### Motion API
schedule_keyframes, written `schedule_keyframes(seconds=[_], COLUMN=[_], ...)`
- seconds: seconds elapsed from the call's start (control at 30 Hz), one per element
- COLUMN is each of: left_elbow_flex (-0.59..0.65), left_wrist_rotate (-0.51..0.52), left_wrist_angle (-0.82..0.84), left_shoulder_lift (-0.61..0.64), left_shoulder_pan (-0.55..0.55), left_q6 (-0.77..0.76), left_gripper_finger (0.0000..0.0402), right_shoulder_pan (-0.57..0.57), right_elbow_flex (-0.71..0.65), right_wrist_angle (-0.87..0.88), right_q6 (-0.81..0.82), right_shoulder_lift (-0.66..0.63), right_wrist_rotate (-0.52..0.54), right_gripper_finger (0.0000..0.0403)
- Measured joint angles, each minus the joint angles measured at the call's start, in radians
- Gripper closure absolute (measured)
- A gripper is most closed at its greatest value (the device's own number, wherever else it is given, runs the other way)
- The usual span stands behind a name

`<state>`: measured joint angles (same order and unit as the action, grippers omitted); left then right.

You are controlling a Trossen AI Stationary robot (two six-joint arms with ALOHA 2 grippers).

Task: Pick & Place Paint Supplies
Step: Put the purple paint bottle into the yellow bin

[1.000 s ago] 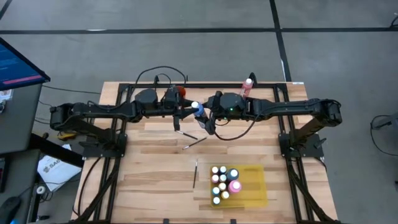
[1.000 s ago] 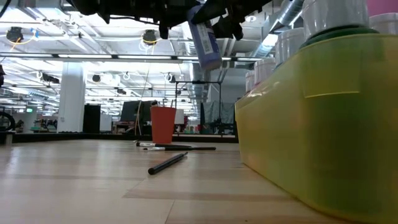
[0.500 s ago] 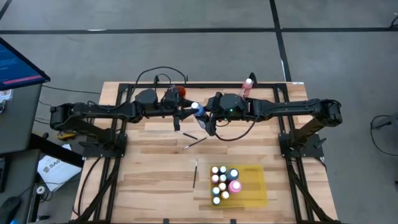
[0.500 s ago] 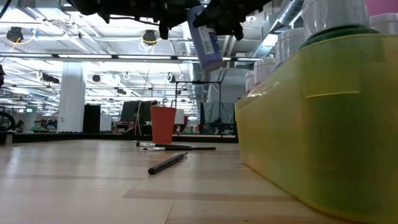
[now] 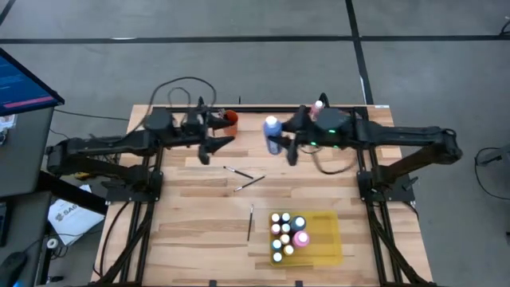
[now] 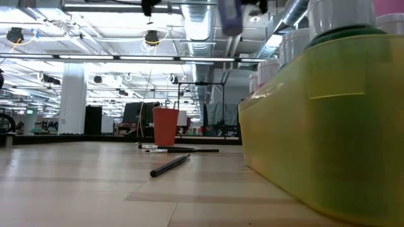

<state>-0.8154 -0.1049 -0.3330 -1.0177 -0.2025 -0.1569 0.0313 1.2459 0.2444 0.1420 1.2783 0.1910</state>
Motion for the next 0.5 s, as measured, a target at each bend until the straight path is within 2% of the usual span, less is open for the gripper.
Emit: schedule_keyframes(seconds=[0.2,0.33,0.5], left_elbow_flex=[-0.001,0.001,0.001], left_wrist_rotate=[0.012,0.016,0.016], left_wrist_angle=[0.061,0.103,0.11], left_shoulder_lift=[0.102,0.123,0.124], left_shoulder_pan=[0.0,0.0,-0.001], left_q6=[0.027,0.033,0.028], left_gripper_finger=[0.0158,0.0163,0.0167], right_shoulder_pan=[-0.155,-0.333,-0.564], right_elbow_flex=[-0.106,-0.193,-0.253], right_wrist_angle=[0.0,-0.007,-0.017], right_q6=[0.118,0.259,0.444], right_shoulder_lift=[-0.162,-0.208,-0.195], right_wrist_rotate=[0.018,0.13,0.295], right_gripper_finger=[0.0237,0.0238,0.0231])
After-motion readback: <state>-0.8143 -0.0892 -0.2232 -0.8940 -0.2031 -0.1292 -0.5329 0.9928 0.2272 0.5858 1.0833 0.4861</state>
